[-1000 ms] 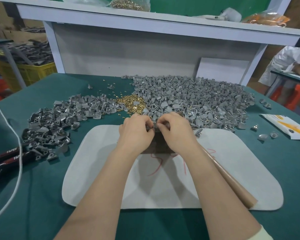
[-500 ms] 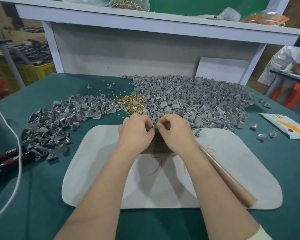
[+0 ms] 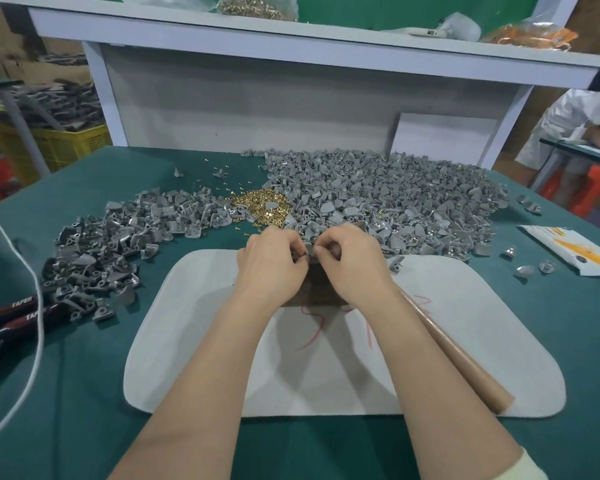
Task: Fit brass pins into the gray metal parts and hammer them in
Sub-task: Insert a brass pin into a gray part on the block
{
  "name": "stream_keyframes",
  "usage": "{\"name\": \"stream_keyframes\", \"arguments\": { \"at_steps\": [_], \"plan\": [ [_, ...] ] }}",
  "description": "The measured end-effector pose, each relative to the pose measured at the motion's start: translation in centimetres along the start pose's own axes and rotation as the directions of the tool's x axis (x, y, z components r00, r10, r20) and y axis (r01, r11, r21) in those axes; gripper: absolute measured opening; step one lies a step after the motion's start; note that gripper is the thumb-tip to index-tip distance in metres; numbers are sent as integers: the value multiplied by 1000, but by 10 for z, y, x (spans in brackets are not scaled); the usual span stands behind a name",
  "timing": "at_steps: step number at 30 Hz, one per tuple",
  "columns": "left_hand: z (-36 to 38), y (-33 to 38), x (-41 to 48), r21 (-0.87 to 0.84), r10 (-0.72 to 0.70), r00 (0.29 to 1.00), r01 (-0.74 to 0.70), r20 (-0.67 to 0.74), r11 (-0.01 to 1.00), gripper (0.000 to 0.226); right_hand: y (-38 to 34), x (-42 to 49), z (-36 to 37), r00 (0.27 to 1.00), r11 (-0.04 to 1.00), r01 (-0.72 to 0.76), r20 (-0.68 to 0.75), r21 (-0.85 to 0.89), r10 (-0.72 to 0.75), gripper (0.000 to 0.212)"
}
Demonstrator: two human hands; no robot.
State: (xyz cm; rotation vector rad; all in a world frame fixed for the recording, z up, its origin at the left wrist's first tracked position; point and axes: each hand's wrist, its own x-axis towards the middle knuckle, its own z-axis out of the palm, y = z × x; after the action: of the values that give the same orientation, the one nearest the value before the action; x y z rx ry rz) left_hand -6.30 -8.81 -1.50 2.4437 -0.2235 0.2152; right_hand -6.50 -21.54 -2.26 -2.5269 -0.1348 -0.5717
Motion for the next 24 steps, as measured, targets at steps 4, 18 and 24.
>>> {"name": "stream_keyframes", "arguments": {
  "at_steps": [4, 18, 24],
  "plan": [
    [1, 0, 2, 7, 13, 1000, -13, 2, 1000, 1, -5, 3, -2, 998, 997, -15, 60, -72, 19, 10],
    [0, 0, 0, -12, 15, 1000, -15, -4, 1000, 10, 1, 3, -13, 984, 964, -163, 112, 209, 142, 19],
    [-1, 0, 0, -7, 12, 1000, -12, 2, 1000, 9, -3, 1, -5, 985, 979, -157, 92, 133, 145, 7]
  ]
}}
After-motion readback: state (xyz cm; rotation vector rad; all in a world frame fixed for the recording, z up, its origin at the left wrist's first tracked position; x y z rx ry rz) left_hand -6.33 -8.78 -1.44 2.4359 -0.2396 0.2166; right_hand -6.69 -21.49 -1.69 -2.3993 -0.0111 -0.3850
